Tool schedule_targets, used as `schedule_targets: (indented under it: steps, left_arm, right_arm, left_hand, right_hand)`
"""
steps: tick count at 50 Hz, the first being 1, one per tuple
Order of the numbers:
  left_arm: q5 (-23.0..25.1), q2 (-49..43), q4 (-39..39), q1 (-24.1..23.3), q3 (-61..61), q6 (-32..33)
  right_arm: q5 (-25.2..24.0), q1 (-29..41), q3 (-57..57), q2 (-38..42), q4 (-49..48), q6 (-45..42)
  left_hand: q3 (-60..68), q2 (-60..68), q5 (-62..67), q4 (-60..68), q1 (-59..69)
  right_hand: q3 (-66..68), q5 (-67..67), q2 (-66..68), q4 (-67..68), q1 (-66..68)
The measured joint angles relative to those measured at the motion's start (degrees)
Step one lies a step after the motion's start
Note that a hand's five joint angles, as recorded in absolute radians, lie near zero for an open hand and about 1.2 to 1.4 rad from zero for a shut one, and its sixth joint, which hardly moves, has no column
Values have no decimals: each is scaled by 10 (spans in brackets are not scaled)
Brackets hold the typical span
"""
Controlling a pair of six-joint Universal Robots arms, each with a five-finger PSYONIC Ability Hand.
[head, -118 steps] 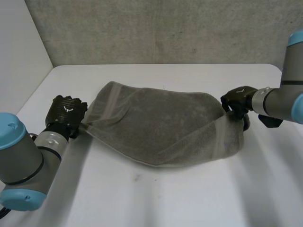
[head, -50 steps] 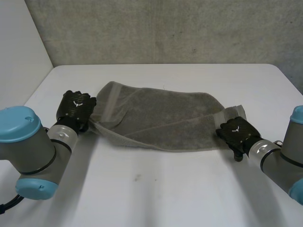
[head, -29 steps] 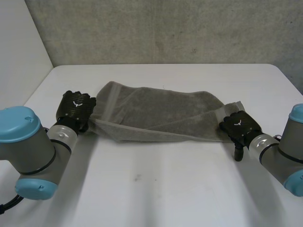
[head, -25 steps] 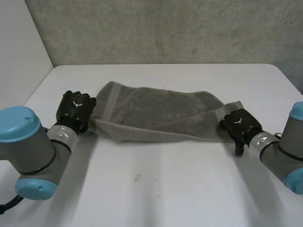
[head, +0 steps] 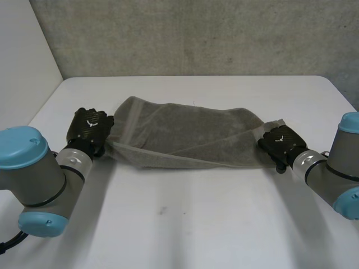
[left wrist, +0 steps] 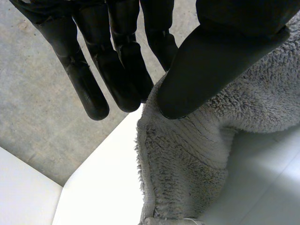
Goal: Fold the towel.
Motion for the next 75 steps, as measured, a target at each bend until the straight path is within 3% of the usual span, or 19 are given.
schedule_targets:
  steps: [9, 33, 37, 44, 58, 66, 75]
  left_arm:
    - [0, -1, 0, 0, 0, 0]
    - [1, -5, 0, 0, 1, 0]
    - [1, -6, 0, 0, 1, 0]
    - [1, -6, 0, 0, 2, 0]
    - [0, -2, -2, 0, 2, 0]
    - [0, 24, -18, -3, -2, 1]
    - [2, 122, -104, -5, -22, 7]
  right_arm:
    - [-1, 0, -8, 7, -8, 0]
    - [-1, 0, -44, 40, -7, 0]
    - [-1, 0, -46, 41, -8, 0]
    - [-1, 0, -56, 47, -7, 0]
    - [5, -2, -90, 30, 15, 19]
    - [-8, -13, -96, -59, 81, 61]
    - [-50, -62, -134, -173, 311, 47]
  left_hand:
    - [0, 0, 0, 0, 0]
    - [0, 0, 0, 0, 0]
    - [0, 0, 0, 0, 0]
    - [0, 0, 0, 0, 0]
    - [0, 0, 0, 0, 0]
    - [0, 0, 0, 0, 0]
    - [0, 0, 0, 0, 0]
  right_hand:
    - [60, 52, 70, 59, 56]
    - [58, 53, 70, 62, 53]
    - [131, 115, 139, 133, 131]
    - [386, 382, 399, 387, 389]
    - [401, 396, 410, 404, 393]
    - [401, 396, 410, 404, 393]
    - [401, 398, 410, 404, 394]
